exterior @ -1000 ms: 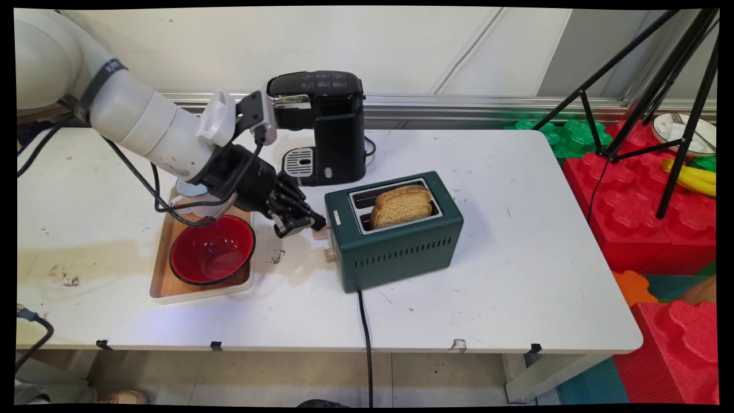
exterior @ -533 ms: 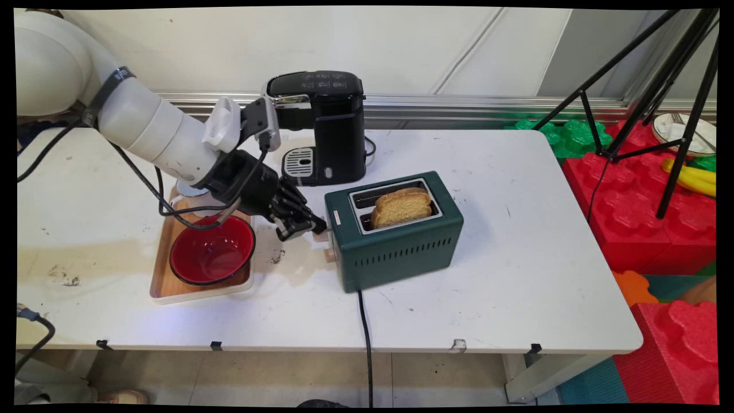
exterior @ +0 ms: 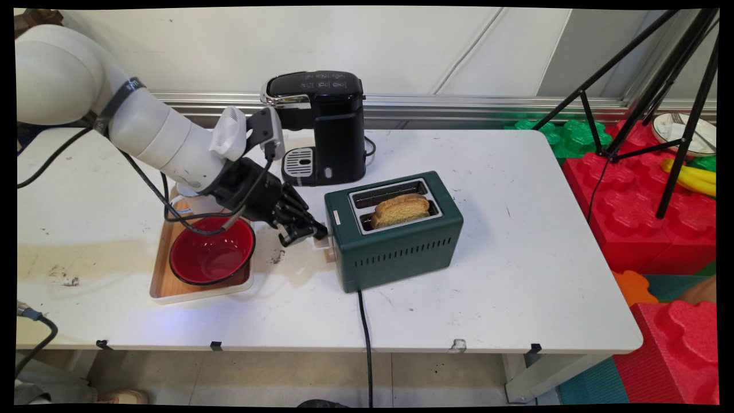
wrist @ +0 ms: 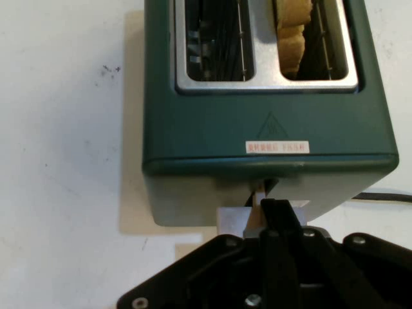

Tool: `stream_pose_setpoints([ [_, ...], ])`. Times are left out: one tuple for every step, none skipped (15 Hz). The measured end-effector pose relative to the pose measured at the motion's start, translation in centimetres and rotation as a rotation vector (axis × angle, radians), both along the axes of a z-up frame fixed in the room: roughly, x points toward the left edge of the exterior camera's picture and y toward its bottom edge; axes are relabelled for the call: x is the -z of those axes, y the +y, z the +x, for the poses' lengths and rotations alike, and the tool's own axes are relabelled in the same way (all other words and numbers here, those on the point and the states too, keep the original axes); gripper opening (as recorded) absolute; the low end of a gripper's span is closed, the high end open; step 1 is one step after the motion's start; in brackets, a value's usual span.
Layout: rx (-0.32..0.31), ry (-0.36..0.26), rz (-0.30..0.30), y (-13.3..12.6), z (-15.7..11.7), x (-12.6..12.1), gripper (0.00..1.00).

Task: Press the toaster switch

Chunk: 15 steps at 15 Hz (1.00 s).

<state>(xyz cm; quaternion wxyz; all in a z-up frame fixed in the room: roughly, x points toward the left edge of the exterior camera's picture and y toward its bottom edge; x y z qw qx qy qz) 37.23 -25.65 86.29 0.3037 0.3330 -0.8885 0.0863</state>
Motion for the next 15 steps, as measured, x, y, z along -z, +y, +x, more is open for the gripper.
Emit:
stream_pose_setpoints([
  [0.001,0.0,0.001,0.0,0.0,0.1,0.0],
  [0.002,0.0,0.003,-0.1,-0.1,0.3,0.0],
  [0.002,-0.001,0.004,-0.1,-0.1,0.4,0.0],
  [0.003,-0.001,0.005,-0.2,-0.1,0.6,0.0],
  [0.003,-0.001,0.007,-0.3,-0.1,0.8,0.0],
  [0.004,-0.002,0.008,-0.4,-0.1,1.0,0.0],
  [0.005,-0.003,0.009,-0.4,-0.1,1.1,0.0],
  [0.006,-0.004,0.01,-0.5,0.0,1.3,0.0],
  [0.008,-0.005,0.012,-0.5,0.0,1.4,0.0],
  [0.009,-0.006,0.013,-0.5,0.0,1.6,0.0],
  [0.011,-0.007,0.014,-0.5,0.1,1.7,0.0],
  [0.014,-0.008,0.015,-0.5,0.2,1.8,0.0],
  [0.016,-0.009,0.015,-0.5,0.2,1.9,0.0],
  [0.018,-0.01,0.016,-0.5,0.3,2.0,0.0],
  [0.02,-0.011,0.016,-0.5,0.3,2.0,0.0],
])
